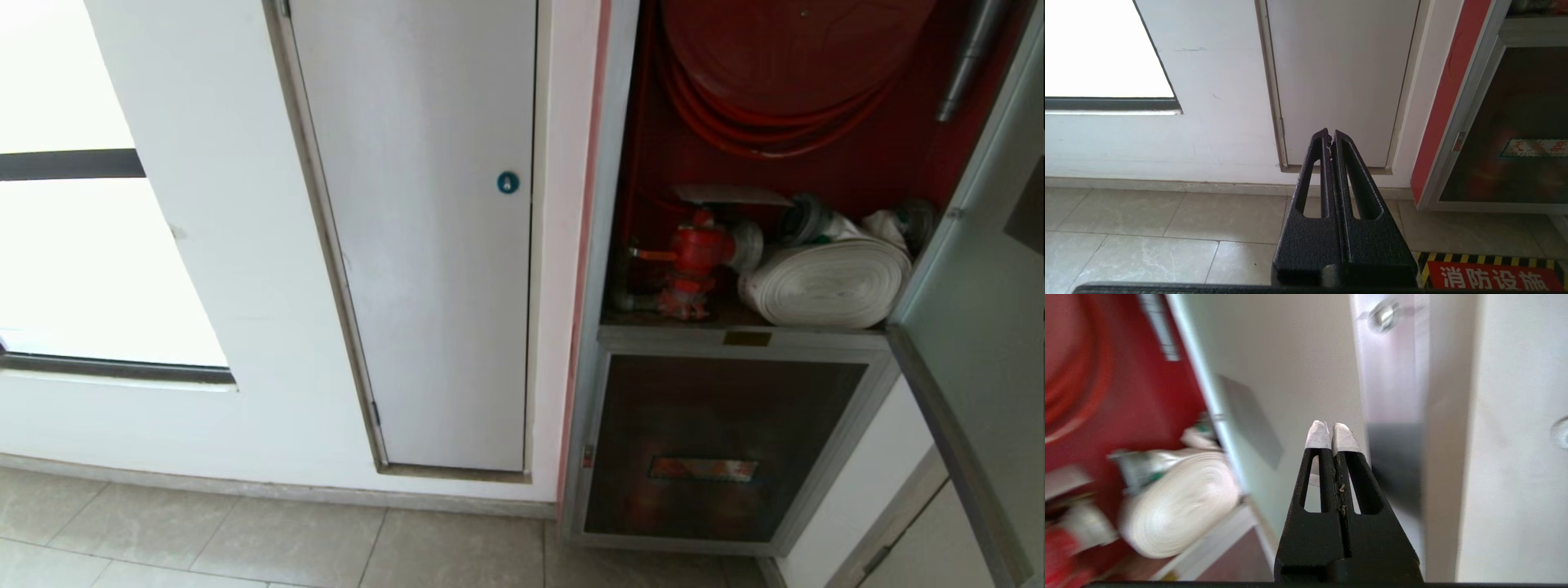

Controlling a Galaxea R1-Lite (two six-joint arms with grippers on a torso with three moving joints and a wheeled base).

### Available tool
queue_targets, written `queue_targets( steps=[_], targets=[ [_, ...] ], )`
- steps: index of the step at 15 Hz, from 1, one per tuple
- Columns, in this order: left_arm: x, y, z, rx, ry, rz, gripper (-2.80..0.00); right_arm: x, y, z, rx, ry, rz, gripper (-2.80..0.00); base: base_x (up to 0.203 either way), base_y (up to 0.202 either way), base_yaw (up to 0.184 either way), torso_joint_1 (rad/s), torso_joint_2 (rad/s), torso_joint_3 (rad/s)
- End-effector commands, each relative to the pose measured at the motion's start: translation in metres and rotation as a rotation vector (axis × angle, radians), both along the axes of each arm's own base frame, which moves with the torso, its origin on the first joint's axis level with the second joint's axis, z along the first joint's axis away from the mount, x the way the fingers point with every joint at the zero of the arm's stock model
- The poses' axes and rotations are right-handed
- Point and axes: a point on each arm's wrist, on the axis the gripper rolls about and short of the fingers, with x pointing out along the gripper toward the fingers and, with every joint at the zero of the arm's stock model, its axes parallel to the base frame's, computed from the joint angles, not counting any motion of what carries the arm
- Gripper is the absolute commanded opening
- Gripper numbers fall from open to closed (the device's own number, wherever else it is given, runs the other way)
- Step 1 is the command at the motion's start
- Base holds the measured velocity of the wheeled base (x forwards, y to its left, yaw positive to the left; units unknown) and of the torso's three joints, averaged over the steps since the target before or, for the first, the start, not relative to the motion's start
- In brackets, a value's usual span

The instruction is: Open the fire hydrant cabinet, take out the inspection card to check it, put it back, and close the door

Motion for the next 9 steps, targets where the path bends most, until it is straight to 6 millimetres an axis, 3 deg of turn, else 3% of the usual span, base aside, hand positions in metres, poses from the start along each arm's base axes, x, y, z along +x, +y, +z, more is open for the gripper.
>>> queue_targets(
  steps=[1, 9],
  targets=[
    [0.000, 0.000, -0.002, 0.001, 0.006, 0.000, -2.80, 0.004, -0.005, -0.002, 0.002, 0.010, -0.031, -2.80, 0.000, 0.000, 0.000, 0.000, 0.00, 0.000],
    [0.000, 0.000, -0.002, 0.001, 0.006, 0.000, -2.80, 0.013, -0.032, -0.011, 0.002, 0.051, -0.143, -2.80, 0.000, 0.000, 0.000, 0.000, 0.00, 0.000]
  ],
)
